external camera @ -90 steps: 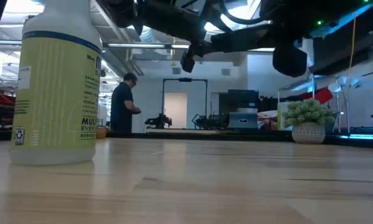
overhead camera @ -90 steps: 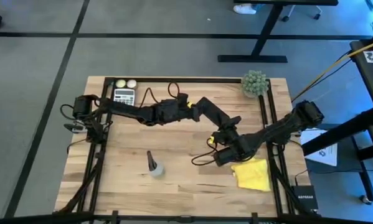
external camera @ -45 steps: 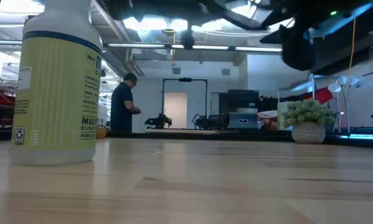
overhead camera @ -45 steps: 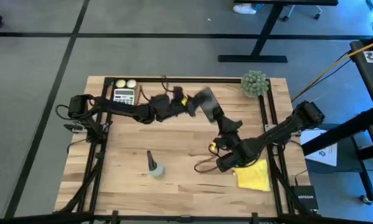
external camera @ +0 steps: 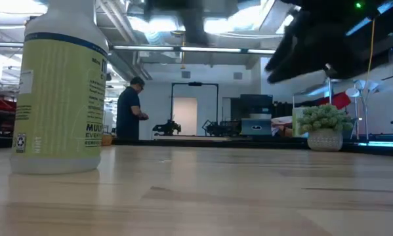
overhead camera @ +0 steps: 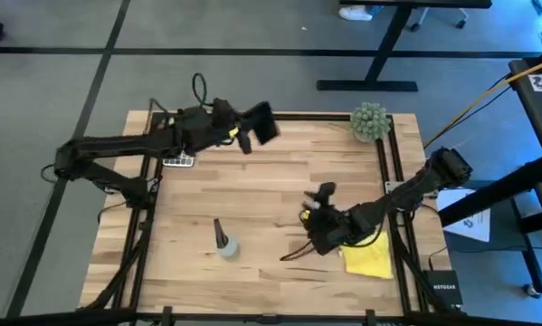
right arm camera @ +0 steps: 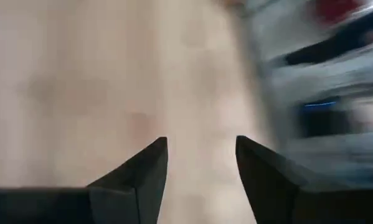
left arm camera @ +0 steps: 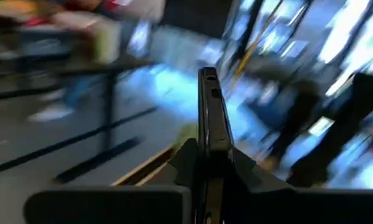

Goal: Apply microfiber cloth
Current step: Spray the back of the black cellphone with the bottle cleaner

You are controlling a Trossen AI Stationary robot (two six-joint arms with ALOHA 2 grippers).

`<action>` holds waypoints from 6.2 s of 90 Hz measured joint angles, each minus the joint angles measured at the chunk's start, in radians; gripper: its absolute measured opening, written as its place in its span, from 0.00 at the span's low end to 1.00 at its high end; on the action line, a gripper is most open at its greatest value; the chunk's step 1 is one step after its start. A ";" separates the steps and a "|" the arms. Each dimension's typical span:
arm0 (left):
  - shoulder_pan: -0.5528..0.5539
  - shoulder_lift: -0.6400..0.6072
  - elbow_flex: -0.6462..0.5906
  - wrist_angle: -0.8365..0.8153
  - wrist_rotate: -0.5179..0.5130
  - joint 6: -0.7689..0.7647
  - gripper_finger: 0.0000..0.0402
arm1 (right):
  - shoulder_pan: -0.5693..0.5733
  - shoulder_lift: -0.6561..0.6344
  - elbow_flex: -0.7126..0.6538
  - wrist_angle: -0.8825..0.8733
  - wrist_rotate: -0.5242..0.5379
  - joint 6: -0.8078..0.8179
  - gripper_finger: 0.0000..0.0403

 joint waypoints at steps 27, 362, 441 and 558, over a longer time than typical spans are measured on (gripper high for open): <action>-0.058 -0.293 0.000 -0.693 -0.106 -0.157 0.04 | -0.051 0.009 0.000 0.304 -0.309 -0.011 0.43; -0.842 -0.101 -0.359 -0.541 -0.337 -0.709 0.04 | -0.094 0.318 0.298 0.815 -0.401 -0.217 0.84; -0.717 -0.101 -0.359 -0.242 -0.379 -0.334 0.04 | -0.058 0.467 0.512 0.729 -0.260 -0.195 0.86; -0.648 -0.172 -0.359 0.185 -0.177 0.016 0.04 | -0.069 0.467 0.512 0.724 -0.340 -0.217 0.62</action>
